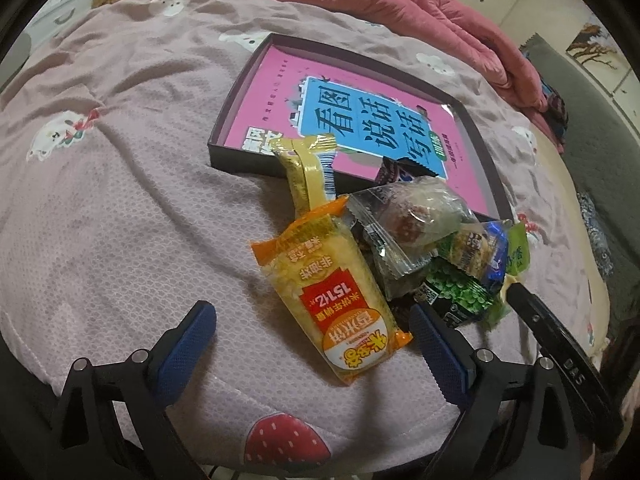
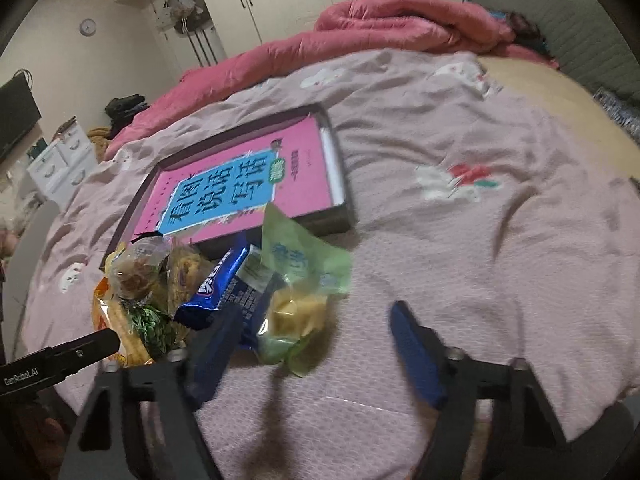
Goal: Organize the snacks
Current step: 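Grasp the bread bag with the left tool while the right grasps the green-labelled bag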
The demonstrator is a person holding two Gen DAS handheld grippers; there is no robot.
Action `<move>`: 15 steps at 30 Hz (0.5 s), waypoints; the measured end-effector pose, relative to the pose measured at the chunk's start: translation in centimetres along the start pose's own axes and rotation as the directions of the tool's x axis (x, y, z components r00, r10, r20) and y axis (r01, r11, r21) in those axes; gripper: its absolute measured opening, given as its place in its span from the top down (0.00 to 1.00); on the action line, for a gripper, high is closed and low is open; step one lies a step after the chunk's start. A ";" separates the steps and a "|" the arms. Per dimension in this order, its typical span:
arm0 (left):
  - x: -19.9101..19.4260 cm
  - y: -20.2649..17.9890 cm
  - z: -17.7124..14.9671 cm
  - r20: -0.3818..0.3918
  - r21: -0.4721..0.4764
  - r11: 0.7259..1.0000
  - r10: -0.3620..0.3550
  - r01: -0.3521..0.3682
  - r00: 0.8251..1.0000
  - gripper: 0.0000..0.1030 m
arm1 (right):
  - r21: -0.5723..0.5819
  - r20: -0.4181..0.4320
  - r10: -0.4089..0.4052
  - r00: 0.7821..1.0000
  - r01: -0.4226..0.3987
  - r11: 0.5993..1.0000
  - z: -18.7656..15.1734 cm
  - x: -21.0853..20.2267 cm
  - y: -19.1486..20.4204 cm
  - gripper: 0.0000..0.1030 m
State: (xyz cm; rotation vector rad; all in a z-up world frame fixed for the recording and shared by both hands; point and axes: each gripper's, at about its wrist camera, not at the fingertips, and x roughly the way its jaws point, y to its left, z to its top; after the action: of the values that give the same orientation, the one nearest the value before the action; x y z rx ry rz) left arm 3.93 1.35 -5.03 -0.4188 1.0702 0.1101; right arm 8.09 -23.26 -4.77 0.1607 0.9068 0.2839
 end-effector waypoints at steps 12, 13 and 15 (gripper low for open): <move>1.4 0.3 0.2 -0.050 -0.039 0.999 0.000 -0.002 0.999 0.35 | 0.018 -0.021 0.121 0.992 -0.121 0.993 0.5 1.7 -0.1 0.62; 1.6 0.4 0.2 -0.054 -0.046 0.999 -0.007 0.004 0.998 0.36 | 0.020 -0.022 0.121 0.992 -0.121 0.992 0.5 1.6 -0.2 0.62; 1.8 0.5 0.2 -0.062 -0.052 0.999 -0.016 0.013 0.998 0.44 | 0.018 -0.014 0.123 0.992 -0.122 0.992 0.6 1.4 -0.3 0.62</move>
State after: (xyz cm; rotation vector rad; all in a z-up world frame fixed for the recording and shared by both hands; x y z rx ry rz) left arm 4.77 1.66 -6.61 -0.4787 1.1272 0.1128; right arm 9.42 -23.11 -5.56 0.2312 0.9164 0.3918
